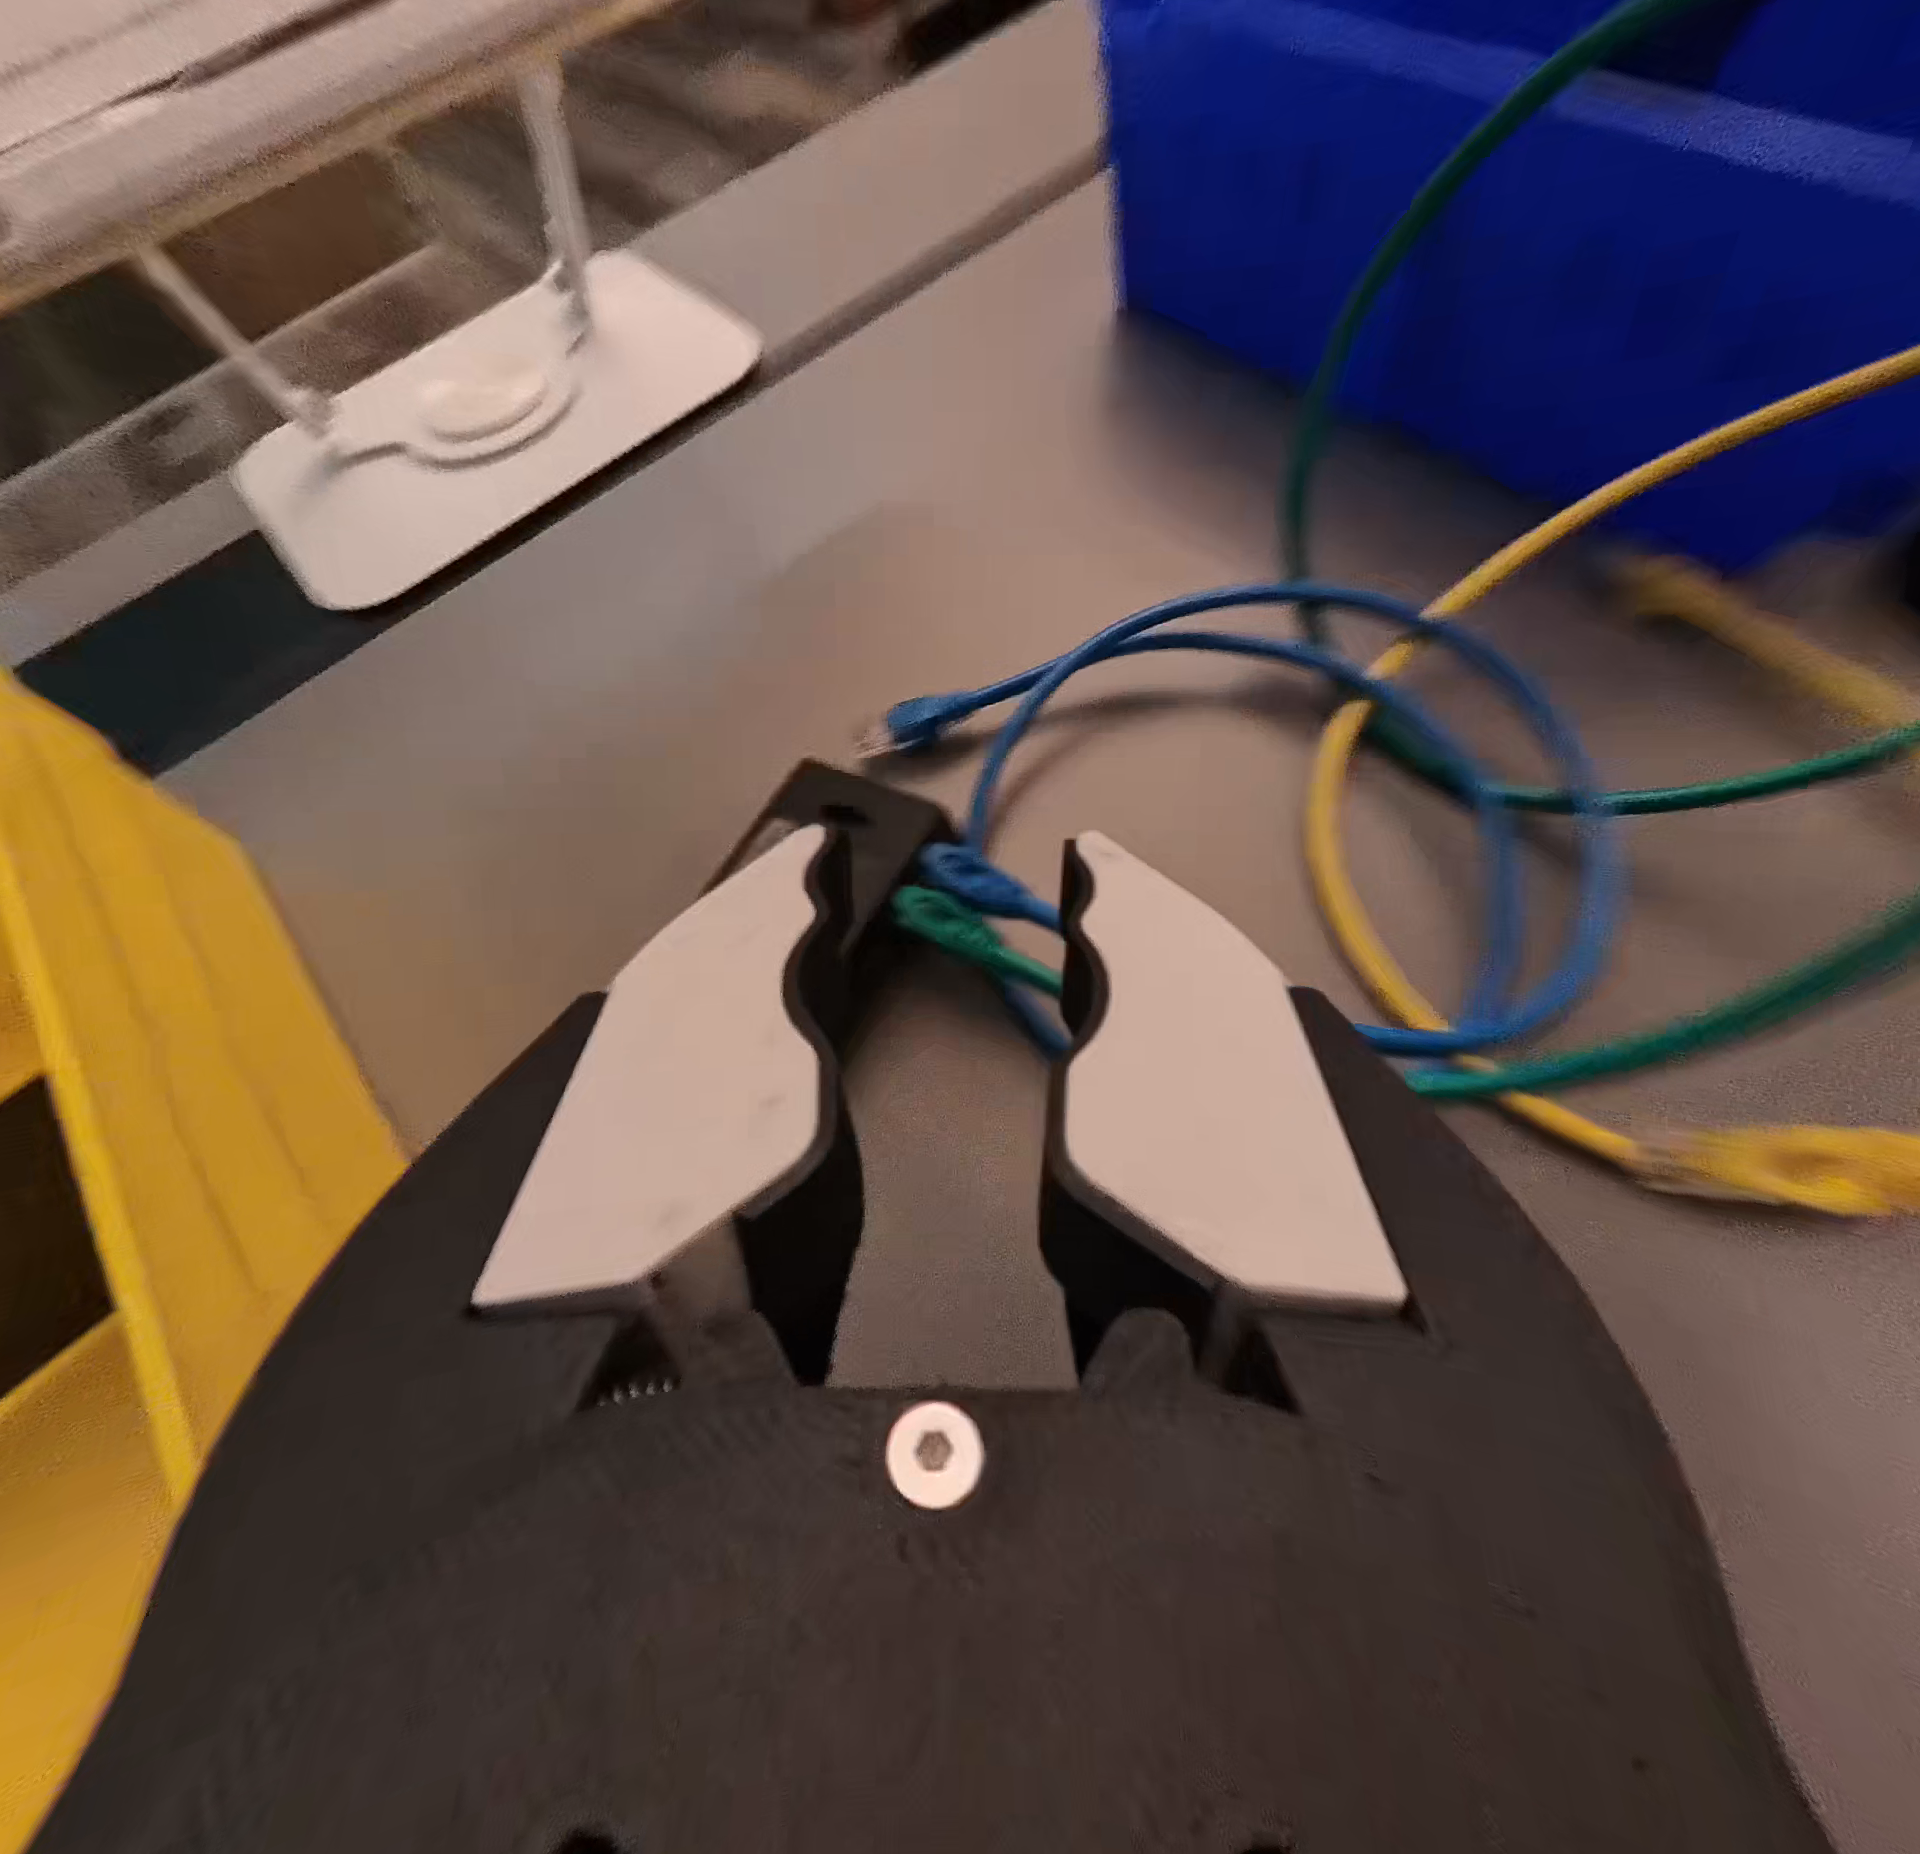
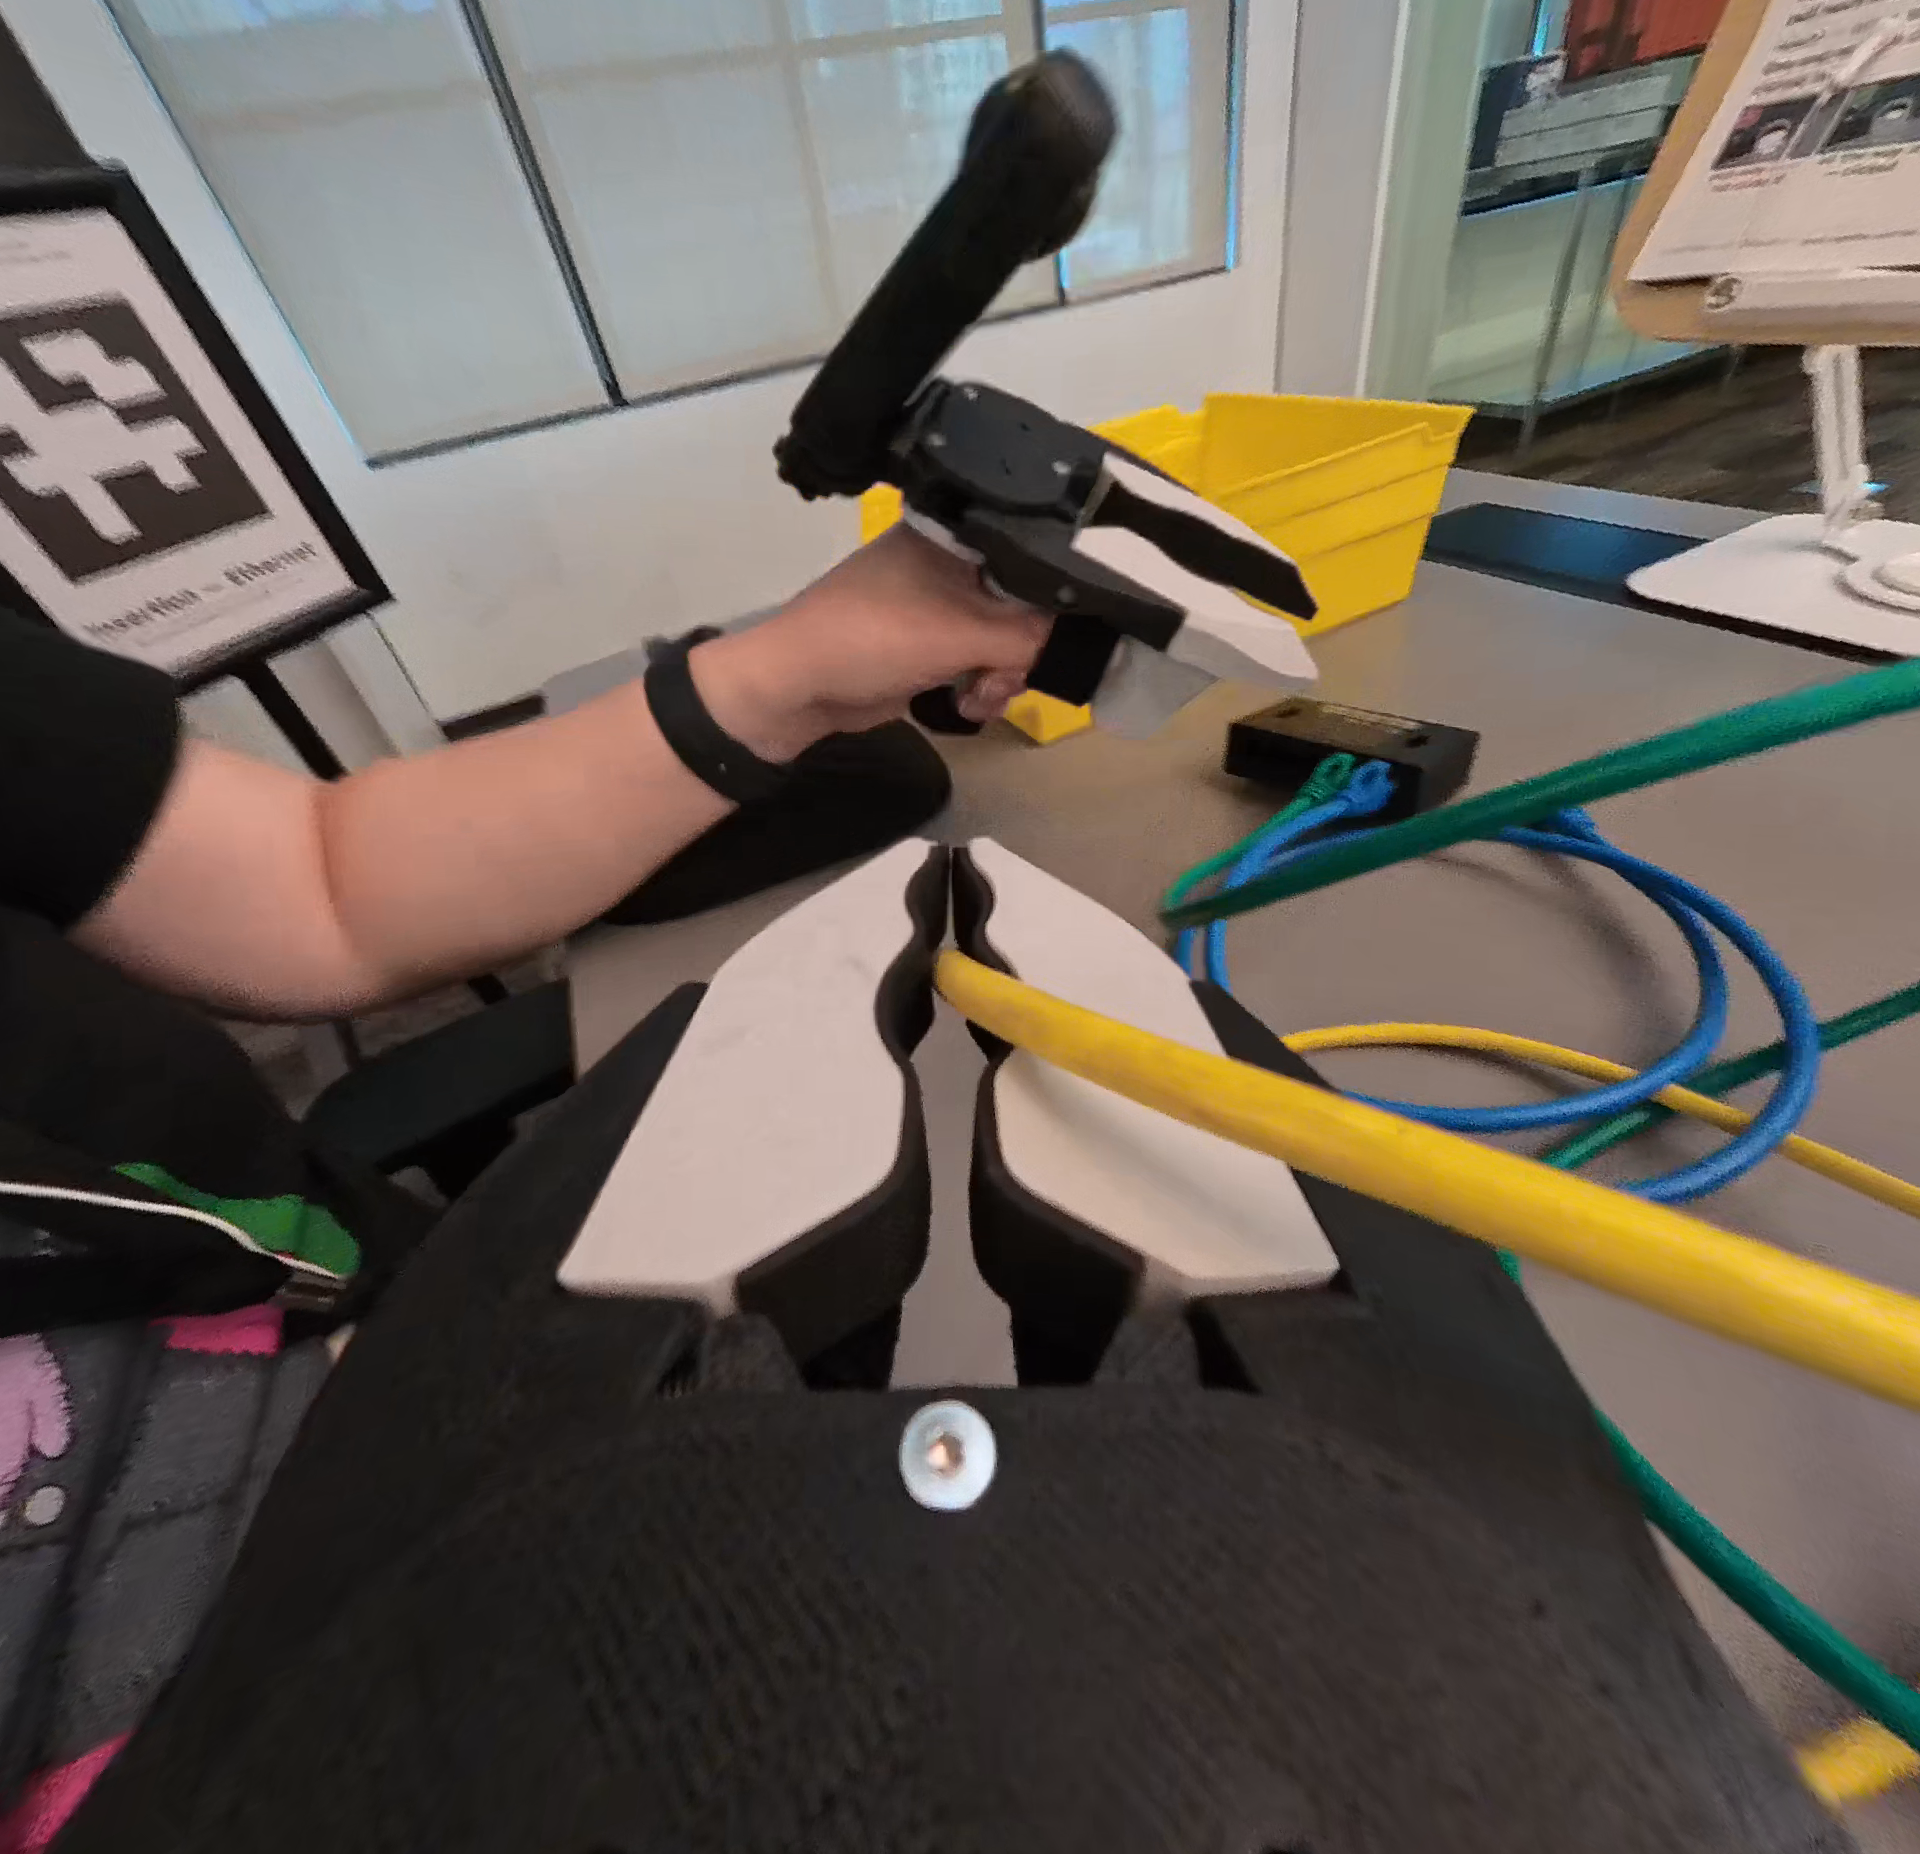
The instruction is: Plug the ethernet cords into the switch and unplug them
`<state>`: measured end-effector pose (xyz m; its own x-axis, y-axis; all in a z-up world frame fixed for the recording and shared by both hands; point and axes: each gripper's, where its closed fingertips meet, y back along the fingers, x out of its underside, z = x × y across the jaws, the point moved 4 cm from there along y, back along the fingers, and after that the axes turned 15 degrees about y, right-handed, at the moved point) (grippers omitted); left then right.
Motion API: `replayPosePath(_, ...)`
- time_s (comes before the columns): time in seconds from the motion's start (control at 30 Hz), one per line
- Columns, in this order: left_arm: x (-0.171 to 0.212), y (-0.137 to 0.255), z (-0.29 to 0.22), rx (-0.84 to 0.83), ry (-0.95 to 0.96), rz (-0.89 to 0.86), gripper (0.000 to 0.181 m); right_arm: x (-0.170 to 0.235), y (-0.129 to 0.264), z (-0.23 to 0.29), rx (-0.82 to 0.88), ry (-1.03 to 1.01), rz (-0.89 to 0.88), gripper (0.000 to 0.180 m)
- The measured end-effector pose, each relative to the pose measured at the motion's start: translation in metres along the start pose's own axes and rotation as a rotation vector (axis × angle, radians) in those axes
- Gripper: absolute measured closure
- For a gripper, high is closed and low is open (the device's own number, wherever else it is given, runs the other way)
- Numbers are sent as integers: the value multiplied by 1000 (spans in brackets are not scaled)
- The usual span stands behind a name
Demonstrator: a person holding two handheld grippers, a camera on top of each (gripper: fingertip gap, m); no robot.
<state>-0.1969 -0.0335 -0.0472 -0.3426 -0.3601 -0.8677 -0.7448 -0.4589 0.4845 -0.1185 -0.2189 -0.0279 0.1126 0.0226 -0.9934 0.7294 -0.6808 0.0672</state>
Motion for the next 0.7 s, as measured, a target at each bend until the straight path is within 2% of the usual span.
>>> replayPosePath(0.07,0,28,-23,234,53,-76,134,-9,2,3,-56,-46,-60,178)
replayPosePath(0.2,26,70,-69,719,249,-93,137,-30,8,7,-160,-110,-190,179)
replayPosePath(0.3,44,82,-77,883,399,-63,134,-41,10,10,-213,-107,-253,179)
replayPosePath(0.43,46,95,-75,1127,672,-68,141,-46,9,21,-270,-11,-291,179)
replayPosePath(0.5,50,95,-80,1153,659,-25,141,-48,7,26,-303,14,-323,179)
replayPosePath(0.63,48,109,-93,1161,441,-101,139,-52,5,28,-335,5,-374,179)
replayPosePath(0.7,52,113,-97,1150,346,-88,148,-54,5,26,-353,-27,-403,178)
